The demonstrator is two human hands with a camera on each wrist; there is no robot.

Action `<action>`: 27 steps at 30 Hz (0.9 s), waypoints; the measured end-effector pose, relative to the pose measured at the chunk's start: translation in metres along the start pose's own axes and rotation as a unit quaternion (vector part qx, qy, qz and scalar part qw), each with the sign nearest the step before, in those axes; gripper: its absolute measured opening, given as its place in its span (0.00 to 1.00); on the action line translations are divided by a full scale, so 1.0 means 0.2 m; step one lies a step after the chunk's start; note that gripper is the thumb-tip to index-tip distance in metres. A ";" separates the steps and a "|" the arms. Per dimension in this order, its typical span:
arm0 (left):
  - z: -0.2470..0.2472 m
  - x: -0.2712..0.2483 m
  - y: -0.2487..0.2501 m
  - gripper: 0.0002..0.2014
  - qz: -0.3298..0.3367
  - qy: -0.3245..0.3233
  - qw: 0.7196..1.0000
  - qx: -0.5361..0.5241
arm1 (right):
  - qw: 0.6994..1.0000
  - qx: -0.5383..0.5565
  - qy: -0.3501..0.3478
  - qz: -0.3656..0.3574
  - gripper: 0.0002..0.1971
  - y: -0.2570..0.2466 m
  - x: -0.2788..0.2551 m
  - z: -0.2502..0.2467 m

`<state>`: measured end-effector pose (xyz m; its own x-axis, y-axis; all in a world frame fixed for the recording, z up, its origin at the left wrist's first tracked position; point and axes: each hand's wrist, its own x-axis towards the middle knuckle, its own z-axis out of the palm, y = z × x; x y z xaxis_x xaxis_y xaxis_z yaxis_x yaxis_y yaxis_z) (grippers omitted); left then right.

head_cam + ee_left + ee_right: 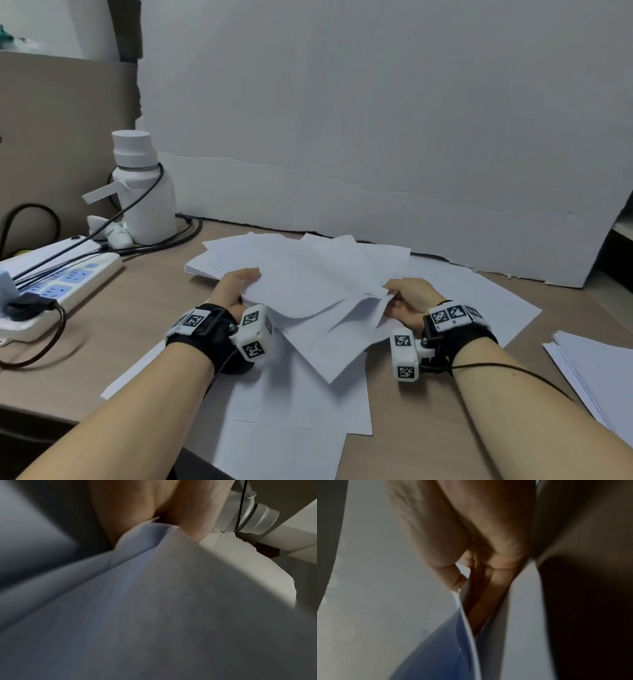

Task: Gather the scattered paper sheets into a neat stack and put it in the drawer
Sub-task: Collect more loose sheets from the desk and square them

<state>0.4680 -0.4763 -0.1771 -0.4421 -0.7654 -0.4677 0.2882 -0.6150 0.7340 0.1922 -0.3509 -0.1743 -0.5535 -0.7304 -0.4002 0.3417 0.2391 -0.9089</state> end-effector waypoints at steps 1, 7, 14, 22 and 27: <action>0.01 0.00 0.00 0.09 0.004 0.005 1.000 0.003 | 1.000 -0.006 -0.016 0.002 0.11 0.01 -0.02 -0.01; 0.02 0.01 0.01 0.10 -0.011 0.006 0.999 0.040 | 0.975 -0.130 -0.161 0.085 0.13 0.02 -0.14 -0.07; -0.01 0.04 0.02 0.15 -0.021 0.036 0.992 0.121 | 0.987 -0.039 -0.141 0.070 0.14 -0.09 -0.06 -0.11; -0.06 0.06 0.02 0.10 -0.033 0.003 0.989 0.143 | 0.907 -0.418 0.034 -0.043 0.17 -0.17 0.14 0.02; -0.09 0.08 0.03 0.16 -0.047 0.011 0.989 0.140 | 0.800 -0.539 0.141 -0.223 0.11 -0.18 0.22 0.09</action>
<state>0.4789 -0.4955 -0.1885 -0.4358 -0.7127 -0.5496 -0.0013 -0.6102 0.7923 0.1697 -0.4040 -0.1566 -0.6389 -0.7601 0.1187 -0.7065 0.5187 -0.4814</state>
